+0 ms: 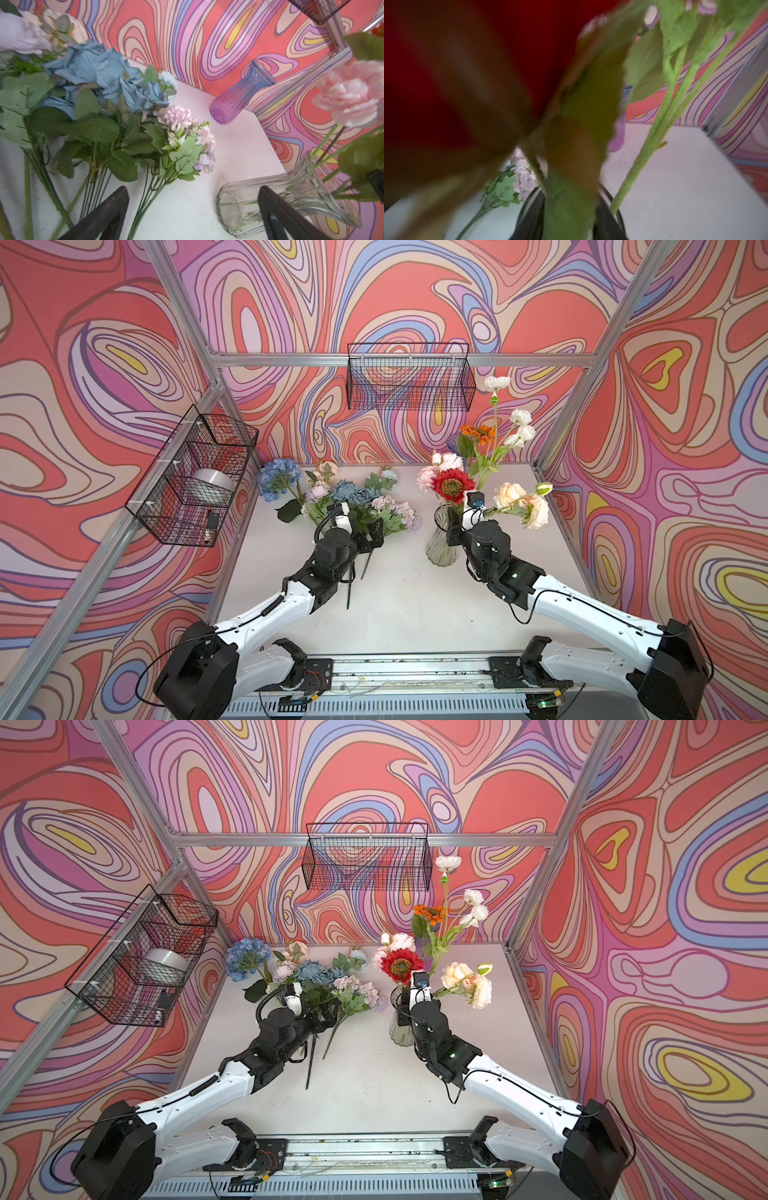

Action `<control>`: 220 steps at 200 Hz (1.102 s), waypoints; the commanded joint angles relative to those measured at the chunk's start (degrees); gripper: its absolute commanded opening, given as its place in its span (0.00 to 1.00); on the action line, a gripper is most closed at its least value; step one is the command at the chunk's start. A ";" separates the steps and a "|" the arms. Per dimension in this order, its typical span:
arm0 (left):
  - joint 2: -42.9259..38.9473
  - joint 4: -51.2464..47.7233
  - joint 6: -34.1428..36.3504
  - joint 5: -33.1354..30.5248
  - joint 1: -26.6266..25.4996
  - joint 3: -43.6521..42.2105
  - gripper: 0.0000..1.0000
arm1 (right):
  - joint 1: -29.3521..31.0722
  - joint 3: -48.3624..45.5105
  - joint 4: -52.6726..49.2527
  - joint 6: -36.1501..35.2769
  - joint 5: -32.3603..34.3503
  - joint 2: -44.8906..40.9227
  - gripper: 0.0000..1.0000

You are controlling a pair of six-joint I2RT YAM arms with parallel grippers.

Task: Arrange the flowers into the vase
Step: 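Lower the red gerbera stem into the clear vase with the right gripper, then open the right gripper and draw back while the left reaches into the pile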

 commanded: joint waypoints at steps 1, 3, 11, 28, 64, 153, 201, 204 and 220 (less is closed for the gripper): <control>-3.75 -2.01 -1.92 0.93 4.33 -1.51 1.00 | 0.17 3.60 -8.84 2.69 -3.15 -1.68 0.51; -4.11 -2.10 -2.08 1.10 4.79 -1.51 1.00 | 0.18 3.92 -9.51 2.94 -3.39 -1.74 0.53; -5.46 -2.73 -2.43 1.65 6.51 -3.61 1.00 | 0.22 4.86 -11.91 3.62 -4.19 -1.94 0.57; -8.11 -4.88 -3.54 2.80 10.18 -4.72 1.00 | 0.19 6.89 -16.97 5.61 -6.49 -2.35 0.65; -13.11 -7.27 -7.72 5.05 15.96 -7.93 0.99 | 0.22 9.72 -24.07 8.83 -15.54 -3.53 0.68; -12.70 -15.43 -2.23 11.17 16.51 -7.01 0.83 | 3.39 8.91 -26.02 14.15 -25.79 -6.64 0.67; -4.38 -17.34 4.63 10.18 15.10 -3.08 0.76 | 5.95 8.68 -19.23 15.49 -28.72 -2.25 0.66; -3.51 -17.82 5.24 9.93 14.91 -2.70 0.76 | 6.07 8.68 -18.77 15.52 -28.89 -1.91 0.66; 0.97 -20.32 8.72 8.06 13.30 2.27 0.74 | 6.12 8.99 -16.63 15.35 -29.53 0.05 0.66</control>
